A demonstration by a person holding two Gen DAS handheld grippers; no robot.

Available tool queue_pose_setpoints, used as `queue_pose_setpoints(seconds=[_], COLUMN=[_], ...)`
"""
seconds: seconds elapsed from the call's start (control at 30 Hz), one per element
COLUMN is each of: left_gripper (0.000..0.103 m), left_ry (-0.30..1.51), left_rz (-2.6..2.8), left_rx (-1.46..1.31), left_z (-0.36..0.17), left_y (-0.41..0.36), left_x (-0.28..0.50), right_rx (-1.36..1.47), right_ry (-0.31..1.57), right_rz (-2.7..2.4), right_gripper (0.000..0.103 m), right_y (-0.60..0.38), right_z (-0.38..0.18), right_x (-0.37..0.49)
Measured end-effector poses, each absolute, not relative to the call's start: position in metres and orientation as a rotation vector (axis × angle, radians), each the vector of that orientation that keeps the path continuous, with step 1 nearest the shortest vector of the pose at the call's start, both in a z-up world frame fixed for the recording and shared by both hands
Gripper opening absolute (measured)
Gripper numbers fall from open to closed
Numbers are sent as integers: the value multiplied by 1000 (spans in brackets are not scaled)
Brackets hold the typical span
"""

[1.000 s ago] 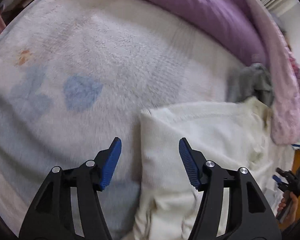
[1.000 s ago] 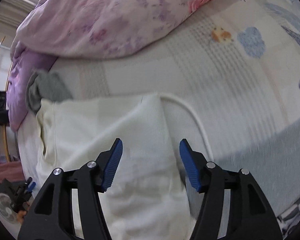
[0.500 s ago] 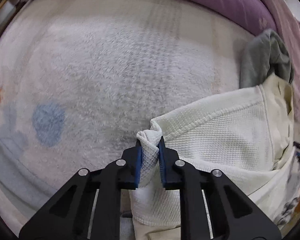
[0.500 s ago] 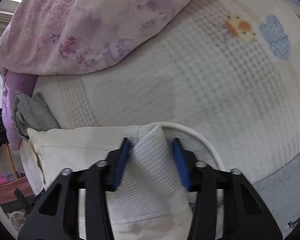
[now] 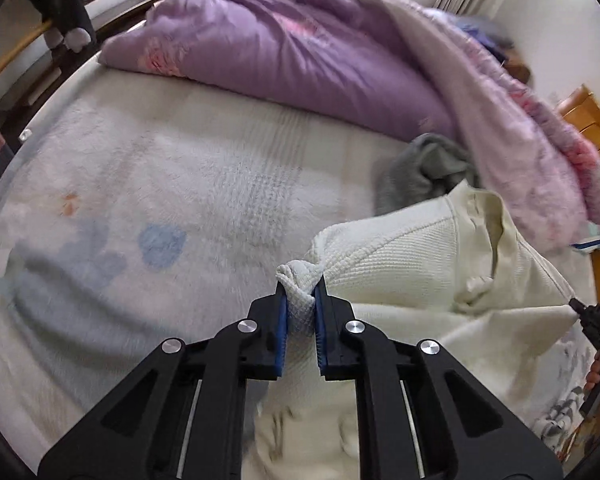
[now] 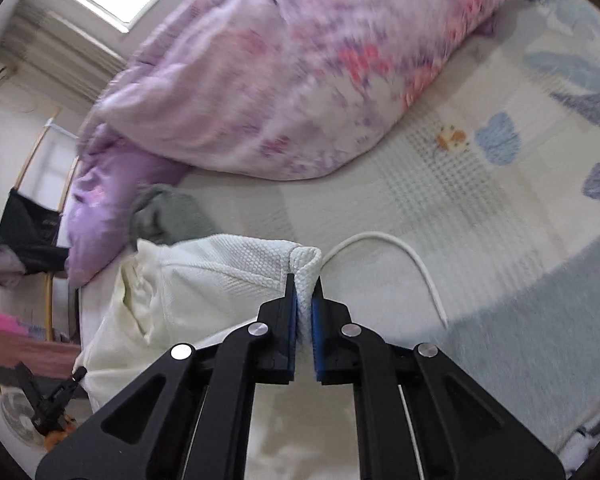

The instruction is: Fold large clothes

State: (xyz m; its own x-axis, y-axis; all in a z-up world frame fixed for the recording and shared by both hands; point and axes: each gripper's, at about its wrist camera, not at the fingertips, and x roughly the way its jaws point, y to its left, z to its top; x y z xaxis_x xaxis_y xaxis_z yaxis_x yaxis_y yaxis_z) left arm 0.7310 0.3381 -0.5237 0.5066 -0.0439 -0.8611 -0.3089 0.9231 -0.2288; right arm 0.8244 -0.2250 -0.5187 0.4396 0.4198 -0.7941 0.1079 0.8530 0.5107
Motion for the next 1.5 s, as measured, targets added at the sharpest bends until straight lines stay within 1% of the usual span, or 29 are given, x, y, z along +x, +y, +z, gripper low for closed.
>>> queue_pose_setpoints(seconds=[0.13,0.23,0.33,0.43,0.53,0.57,0.6,0.67,0.7,0.73,0.77,0.8,0.83,0.87,0.97,1.0,1.07,1.17,1.23,1.27,1.3,1.33,1.37,1.4,1.5], left_gripper=[11,11,11,11,15,18,18,19,22,23,26,42,50,53,54,58,60,60,60,60,58,51,18,6,5], left_ry=[996,1020,1076,1149,1254,1297,1337,1377,1376,1366,1352,1334,1319,1285,1208,1169,1146,1187,1248,1259,1261,1257,1264,1279,1279], left_rz=[162,178,202,237,277,287,307,336,370,380,383,395,410,443,489,497,494,509,545,559,575,572,562,550,544], left_rx=[-409,-451,-497,-551,-597,-615,-621,-615,-606,-632,-675,-719,-743,-779,-903,-955,-984,-985,-970,-963,-959,-956,-916,-880,-885], left_z=[-495,-490,-498,-522,-566,-582,-593,-606,-606,-606,-604,-602,-600,-595,-589,-587,-588,-605,-622,-628,-633,-635,-635,-635,-627], left_y=[327,327,325,322,312,309,307,299,295,294,293,292,290,288,281,276,266,254,253,255,258,261,263,263,265], left_x=[666,615,563,512,470,459,451,437,429,424,418,412,406,399,378,370,366,374,383,385,388,391,397,403,400], right_rx=[543,533,528,526,480,467,428,423,454,477,498,518,533,559,609,633,648,728,710,692,684,639,585,559,465], right_ry=[1091,1116,1164,1272,1414,1454,1509,1559,1571,1569,1556,1539,1529,1511,1503,1509,1548,1591,1644,1636,1615,1597,1597,1589,1555], right_rz=[227,225,198,113,5,-17,-65,-119,-136,-131,-124,-116,-108,-88,-15,9,7,15,-28,-35,-23,-5,-10,-14,-19], right_gripper=[5,5,5,5,7,9,9,10,11,14,20,26,38,46,51,52,53,53,53,53,46,15,5,4,3], right_y=[-236,-245,-265,-280,-285,-286,-286,-290,-293,-294,-295,-295,-295,-295,-291,-290,-289,-285,-278,-273,-271,-263,-256,-252,-242], right_z=[-490,-480,-482,-510,-559,-575,-594,-612,-617,-616,-613,-607,-603,-597,-588,-589,-599,-620,-632,-634,-633,-631,-627,-623,-603], right_x=[768,718,664,608,566,556,544,529,521,516,512,509,506,504,504,505,510,520,522,525,526,529,531,530,525])
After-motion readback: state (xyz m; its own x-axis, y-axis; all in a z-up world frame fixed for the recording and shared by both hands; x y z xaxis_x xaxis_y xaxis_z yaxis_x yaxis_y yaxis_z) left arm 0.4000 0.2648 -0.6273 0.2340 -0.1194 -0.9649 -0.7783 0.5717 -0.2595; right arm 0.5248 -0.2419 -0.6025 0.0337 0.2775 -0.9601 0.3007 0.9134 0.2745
